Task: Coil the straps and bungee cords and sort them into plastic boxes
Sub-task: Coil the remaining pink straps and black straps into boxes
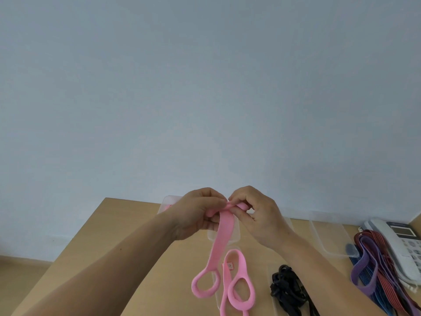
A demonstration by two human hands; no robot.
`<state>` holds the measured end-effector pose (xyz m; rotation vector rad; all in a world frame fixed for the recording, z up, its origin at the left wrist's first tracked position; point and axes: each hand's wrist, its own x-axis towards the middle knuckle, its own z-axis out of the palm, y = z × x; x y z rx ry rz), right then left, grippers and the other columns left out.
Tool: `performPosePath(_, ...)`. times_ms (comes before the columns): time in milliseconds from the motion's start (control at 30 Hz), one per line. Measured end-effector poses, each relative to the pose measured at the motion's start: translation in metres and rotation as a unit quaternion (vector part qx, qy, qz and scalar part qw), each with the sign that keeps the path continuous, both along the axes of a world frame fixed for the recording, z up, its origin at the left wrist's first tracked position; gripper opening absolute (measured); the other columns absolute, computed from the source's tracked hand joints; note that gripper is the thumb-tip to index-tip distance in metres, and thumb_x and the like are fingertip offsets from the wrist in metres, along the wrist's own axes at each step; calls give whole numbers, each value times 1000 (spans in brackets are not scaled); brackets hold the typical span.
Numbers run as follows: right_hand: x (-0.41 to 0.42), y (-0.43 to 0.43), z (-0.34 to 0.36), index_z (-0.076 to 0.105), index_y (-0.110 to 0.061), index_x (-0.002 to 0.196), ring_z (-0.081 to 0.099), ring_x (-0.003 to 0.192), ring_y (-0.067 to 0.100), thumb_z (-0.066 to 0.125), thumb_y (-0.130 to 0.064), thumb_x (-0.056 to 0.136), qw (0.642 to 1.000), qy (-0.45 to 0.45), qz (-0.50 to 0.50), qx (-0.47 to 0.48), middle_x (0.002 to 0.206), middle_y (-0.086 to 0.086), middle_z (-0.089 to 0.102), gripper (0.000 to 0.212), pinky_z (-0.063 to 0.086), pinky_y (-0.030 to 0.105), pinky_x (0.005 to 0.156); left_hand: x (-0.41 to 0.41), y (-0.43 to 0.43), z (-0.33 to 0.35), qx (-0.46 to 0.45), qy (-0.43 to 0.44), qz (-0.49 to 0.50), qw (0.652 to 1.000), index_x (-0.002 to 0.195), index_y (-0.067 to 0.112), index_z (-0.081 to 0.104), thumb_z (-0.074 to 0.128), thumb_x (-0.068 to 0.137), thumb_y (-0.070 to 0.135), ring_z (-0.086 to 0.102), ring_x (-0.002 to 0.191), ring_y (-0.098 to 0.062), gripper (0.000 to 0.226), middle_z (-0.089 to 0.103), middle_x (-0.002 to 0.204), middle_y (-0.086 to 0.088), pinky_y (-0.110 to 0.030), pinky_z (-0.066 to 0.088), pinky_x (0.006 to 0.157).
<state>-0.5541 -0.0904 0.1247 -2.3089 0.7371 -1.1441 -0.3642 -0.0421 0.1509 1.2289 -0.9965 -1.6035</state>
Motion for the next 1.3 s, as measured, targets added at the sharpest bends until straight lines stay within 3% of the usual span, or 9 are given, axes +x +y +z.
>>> performPosePath(167, -1, 2, 6, 66, -26, 94, 67, 74, 15, 74, -19, 81, 957, -89, 50, 270, 83, 4, 70, 17, 55, 25, 68, 1, 0, -2, -60, -22, 37, 997, 96, 4, 64, 73, 85, 0, 71, 83, -34, 15, 71, 90, -26, -42, 60, 78)
performPosePath(367, 3, 1, 12, 69, -11, 100, 67, 69, 20, 66, -22, 93, 925, -74, 38, 371, 78, 13, 72, 13, 52, 23, 61, -1, -2, -4, -152, -103, 46, 982, 92, 8, 66, 69, 85, -7, 71, 80, -26, 17, 69, 92, -14, -50, 59, 83)
performPosePath(667, -7, 4, 15, 70, -11, 100, 63, 64, 9, 67, -3, 90, 944, -98, 41, 312, 73, -5, 70, 13, 49, 18, 61, -1, 1, 3, -58, 7, -1, 998, 110, -2, 58, 73, 81, -6, 71, 98, -41, 34, 70, 106, -27, -47, 59, 85)
performPosePath(867, -7, 11, 12, 70, -15, 101, 64, 75, 8, 67, 0, 90, 955, -100, 55, 273, 86, 6, 68, 19, 54, 21, 71, 1, 4, 7, -11, -13, -54, 998, 97, 9, 63, 75, 74, 5, 70, 74, -27, 26, 73, 93, -18, -31, 57, 62)
performPosePath(967, -7, 12, 13, 71, -21, 100, 62, 79, 10, 68, -1, 89, 965, -80, 55, 245, 92, 11, 67, 22, 53, 21, 73, 1, 6, 7, -8, 3, -77, 997, 91, 17, 73, 71, 76, 8, 68, 86, -33, 18, 72, 98, -16, -34, 58, 70)
performPosePath(1033, -8, 12, 13, 70, -26, 99, 62, 81, 11, 68, -1, 89, 970, -71, 49, 227, 92, 7, 67, 27, 52, 19, 74, -1, 6, 4, -18, 5, -95, 995, 103, 17, 76, 69, 78, 11, 60, 112, -49, 27, 69, 116, -22, -44, 55, 92)
performPosePath(1100, -9, 12, 13, 69, -29, 98, 64, 83, 9, 69, 0, 88, 974, -60, 40, 213, 91, 0, 68, 31, 52, 18, 74, -3, 7, 1, -17, 11, -89, 996, 115, 9, 71, 71, 79, 18, 48, 127, -50, 37, 62, 125, -29, -51, 45, 105)
performPosePath(1233, -8, 13, 8, 70, -25, 98, 65, 86, 11, 70, 1, 87, 975, -58, 31, 214, 93, -1, 68, 29, 53, 20, 75, -8, 9, 0, -16, 22, -26, 999, 93, 10, 70, 79, 78, 22, 59, 116, -50, 21, 69, 109, -26, -44, 57, 87)
performPosePath(1300, -8, 13, 7, 71, -23, 98, 66, 85, 11, 70, 3, 85, 966, -75, 34, 245, 93, 2, 69, 29, 55, 23, 75, -8, 9, -2, -23, 25, -2, 999, 96, 8, 67, 80, 80, 15, 64, 108, -48, 22, 69, 107, -27, -47, 57, 87)
